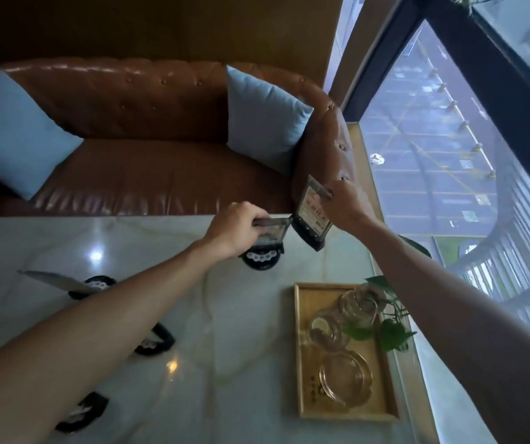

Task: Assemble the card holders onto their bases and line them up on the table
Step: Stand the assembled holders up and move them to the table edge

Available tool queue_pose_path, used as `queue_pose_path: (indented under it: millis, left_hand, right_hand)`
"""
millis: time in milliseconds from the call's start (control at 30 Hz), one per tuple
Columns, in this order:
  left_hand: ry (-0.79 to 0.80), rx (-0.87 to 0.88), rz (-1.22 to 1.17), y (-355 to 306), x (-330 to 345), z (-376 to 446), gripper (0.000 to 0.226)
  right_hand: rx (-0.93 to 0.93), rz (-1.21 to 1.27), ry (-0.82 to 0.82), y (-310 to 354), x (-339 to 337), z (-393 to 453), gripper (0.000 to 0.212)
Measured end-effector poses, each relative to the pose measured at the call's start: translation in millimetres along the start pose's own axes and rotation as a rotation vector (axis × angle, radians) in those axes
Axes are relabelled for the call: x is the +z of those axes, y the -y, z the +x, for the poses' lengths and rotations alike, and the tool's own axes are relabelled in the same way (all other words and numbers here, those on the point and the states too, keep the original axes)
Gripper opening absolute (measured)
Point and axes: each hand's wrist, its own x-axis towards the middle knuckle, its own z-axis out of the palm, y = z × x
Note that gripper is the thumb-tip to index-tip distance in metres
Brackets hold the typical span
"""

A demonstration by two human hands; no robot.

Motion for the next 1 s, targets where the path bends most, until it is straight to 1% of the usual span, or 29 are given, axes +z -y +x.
queue_pose_path:
  millis: [133, 167, 300, 500, 600, 700, 767, 867, 933, 1000]
  left_hand:
    - [-0.023, -0.013, -0.012, -4, 27, 52, 0.017]
    - [-0.039, -0.027, -0.025, -4, 34, 64, 0.016]
    - [-0.050, -0.068, -0.099, -2, 58, 98, 0.014]
    - [-0.038, -0.076, -0.100, 13, 82, 118, 0.015]
    - [-0.037, -0.087, -0.128, 16, 85, 120, 0.014]
    - [-0.032, -0.094, -0.137, 17, 85, 123, 0.015]
    - [-0.007, -0.104, -0.151, 17, 83, 125, 0.023]
    - [0.033, -0.108, -0.166, 22, 72, 118, 0.052]
    - [0.016, -0.115, -0.176, 31, 60, 105, 0.054]
    - [0.015, -0.111, -0.170, 47, 45, 88, 0.049]
  right_hand:
    - [0.039, -0.046, -0.016, -41, 2, 29, 0.010]
    - [0.054, -0.057, -0.026, -50, 4, 33, 0.013]
    - [0.054, -0.054, -0.058, -74, 11, 42, 0.012]
    - [0.065, -0.002, -0.039, -96, 30, 46, 0.015]
    - [0.071, 0.020, -0.007, -100, 38, 46, 0.021]
    - [0.059, 0.038, -0.006, -99, 41, 48, 0.015]
    - [0.051, 0.047, 0.006, -95, 40, 50, 0.020]
    - [0.068, 0.040, 0.106, -92, 35, 54, 0.032]
    - [0.064, 0.019, 0.152, -88, 34, 54, 0.038]
    - [0.076, -0.009, 0.126, -80, 33, 51, 0.037]
